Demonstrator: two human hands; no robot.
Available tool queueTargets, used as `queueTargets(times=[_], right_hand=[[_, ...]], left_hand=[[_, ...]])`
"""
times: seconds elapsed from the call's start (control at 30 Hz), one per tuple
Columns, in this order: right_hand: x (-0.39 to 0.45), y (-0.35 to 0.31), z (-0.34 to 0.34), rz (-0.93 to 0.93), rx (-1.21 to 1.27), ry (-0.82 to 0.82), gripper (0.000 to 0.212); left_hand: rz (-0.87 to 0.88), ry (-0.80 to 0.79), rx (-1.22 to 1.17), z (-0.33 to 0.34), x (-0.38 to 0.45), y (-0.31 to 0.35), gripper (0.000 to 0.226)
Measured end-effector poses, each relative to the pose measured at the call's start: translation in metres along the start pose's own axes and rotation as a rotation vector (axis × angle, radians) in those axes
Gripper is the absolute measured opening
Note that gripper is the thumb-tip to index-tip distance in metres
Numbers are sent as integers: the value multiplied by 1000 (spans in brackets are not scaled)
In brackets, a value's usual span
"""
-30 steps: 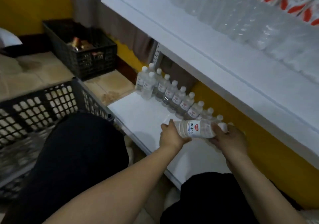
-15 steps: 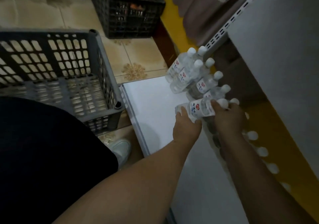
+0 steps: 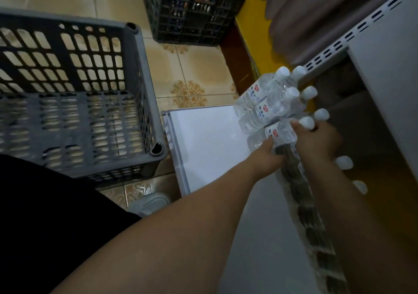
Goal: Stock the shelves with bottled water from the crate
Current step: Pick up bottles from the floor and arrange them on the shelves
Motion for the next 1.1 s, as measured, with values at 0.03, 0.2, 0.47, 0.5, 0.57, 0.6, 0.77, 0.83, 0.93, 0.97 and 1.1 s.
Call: queueTargets(times=[0.03, 0.2, 0.47, 0.5, 0.57, 0.6, 0.77, 0.83, 0.93, 0.97, 1.1], right_hand=[[1, 1, 3, -5, 4, -3, 40], [6, 0, 6, -27, 50, -12, 29], [8, 1, 2, -57, -13, 24, 29], [7, 1, 2, -57, -22, 37, 31], [9, 1, 1, -44, -26, 11, 32], [10, 0, 0, -26, -23, -21, 32], [-8, -4, -17, -18, -22, -87, 41], [-24, -8, -27, -89, -46, -100, 43], [-50, -20, -53, -159, -37, -122, 45], [-59, -25, -63, -174, -29, -127, 46], [-107, -44, -115, -137, 19, -121, 52]], left_hand=[[-10, -19, -4, -1, 2, -1, 72], [-34, -68, -23, -9, 7, -2, 76], [-104, -77, 110, -13, 10, -10, 76], [-122, -89, 129, -11, 12, -12, 80], [-129, -101, 171, -8, 10, -8, 82], [-125, -102, 194, -7, 9, -4, 80], [-84, -51, 418, -5, -9, 5, 72], [-104, -56, 543, -1, -23, 3, 70], [-78, -39, 746, 7, -56, 10, 72], [-44, -33, 833, 9, -69, 14, 71], [115, -16, 1153, 7, -130, 31, 68]])
Point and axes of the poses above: each hand's wrist, its own x-axis towards the middle knuckle, its own z-axis out of the palm, y = z × x, the point moved 1 cm from there along x, towards the middle knuckle, and after that the axes turned 8 degrees about x, right-handed, at the moved point
